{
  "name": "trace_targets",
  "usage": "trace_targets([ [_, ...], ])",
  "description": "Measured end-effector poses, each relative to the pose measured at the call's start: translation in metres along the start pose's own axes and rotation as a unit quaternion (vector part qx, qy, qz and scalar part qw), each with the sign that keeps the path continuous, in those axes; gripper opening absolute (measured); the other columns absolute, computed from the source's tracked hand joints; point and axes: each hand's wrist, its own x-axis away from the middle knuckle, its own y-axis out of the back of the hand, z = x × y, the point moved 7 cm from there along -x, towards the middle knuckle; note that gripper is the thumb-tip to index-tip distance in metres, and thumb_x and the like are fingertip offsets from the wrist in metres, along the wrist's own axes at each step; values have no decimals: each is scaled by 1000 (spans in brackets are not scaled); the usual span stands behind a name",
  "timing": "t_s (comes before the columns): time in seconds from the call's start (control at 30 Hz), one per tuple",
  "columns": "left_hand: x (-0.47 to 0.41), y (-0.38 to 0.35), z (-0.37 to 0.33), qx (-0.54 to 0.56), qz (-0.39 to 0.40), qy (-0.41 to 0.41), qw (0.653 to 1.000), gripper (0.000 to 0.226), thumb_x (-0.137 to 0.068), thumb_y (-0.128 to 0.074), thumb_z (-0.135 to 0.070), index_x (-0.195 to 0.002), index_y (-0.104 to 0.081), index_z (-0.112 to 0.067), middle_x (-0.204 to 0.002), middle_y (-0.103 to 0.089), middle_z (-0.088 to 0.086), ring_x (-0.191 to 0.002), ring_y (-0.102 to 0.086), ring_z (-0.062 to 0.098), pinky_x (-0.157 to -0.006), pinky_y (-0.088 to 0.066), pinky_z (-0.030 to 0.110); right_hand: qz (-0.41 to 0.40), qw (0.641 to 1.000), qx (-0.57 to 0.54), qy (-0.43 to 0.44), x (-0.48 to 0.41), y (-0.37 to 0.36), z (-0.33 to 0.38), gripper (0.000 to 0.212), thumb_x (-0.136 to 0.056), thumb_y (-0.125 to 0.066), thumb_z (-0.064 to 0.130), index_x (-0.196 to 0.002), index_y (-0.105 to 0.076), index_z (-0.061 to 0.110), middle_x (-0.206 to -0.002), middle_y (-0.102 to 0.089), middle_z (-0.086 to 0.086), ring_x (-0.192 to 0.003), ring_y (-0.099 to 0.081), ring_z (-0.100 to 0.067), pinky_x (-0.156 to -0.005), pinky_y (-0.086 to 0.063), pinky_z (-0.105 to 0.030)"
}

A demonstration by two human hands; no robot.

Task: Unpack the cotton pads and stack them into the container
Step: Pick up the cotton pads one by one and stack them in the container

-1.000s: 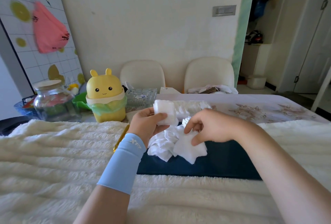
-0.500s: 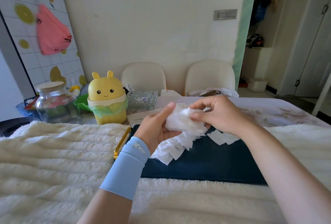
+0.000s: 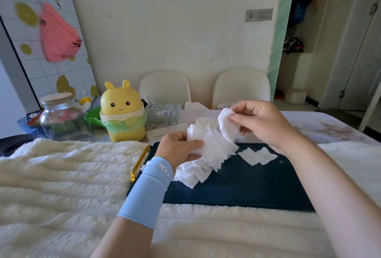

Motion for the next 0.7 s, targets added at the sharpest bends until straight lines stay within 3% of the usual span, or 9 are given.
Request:
trace_targets([
  [0.17, 3, -14, -1, 8, 50, -9, 999, 24, -82, -77, -13, -100, -72, 2, -94, -75, 18, -82, -75, 29, -84, -60, 42, 83, 993, 86, 23, 7, -36, 4, 11, -91, -73, 10, -94, -75, 21, -81, -70, 18, -56, -59, -7, -59, -54, -21],
  [0.3, 4, -19, 3, 82, 64, 20, 994, 23, -93, -67, -18, -103, -69, 3, -95, -74, 19, -83, -73, 28, -81, -61, 39, 25, 989, 147, 21, 3, -33, -7, 9, -88, -77, 17, -94, -77, 24, -88, -71, 12, -61, -59, 9, -61, -43, -9],
  [0.47, 7, -24, 4, 106, 78, 43, 990, 19, -97, -62, -14, -105, -68, 1, -103, -74, 21, -88, -73, 28, -73, -62, 35, 9, 990, 140, 15, 1, -27, -8, 9, -86, -79, 21, -92, -76, 27, -86, -71, 15, -70, -60, 13, -64, -42, -2],
  [0.7, 9, -33, 2, 142, 109, 58, 982, 36, -102, -52, -27, -120, -63, 1, -105, -74, 20, -92, -74, 29, -77, -61, 38, 1, 989, 148, 8, 2, -32, -8, 13, -79, -84, 14, -87, -76, 21, -84, -74, 3, -54, -62, 0, -53, -45, -10],
])
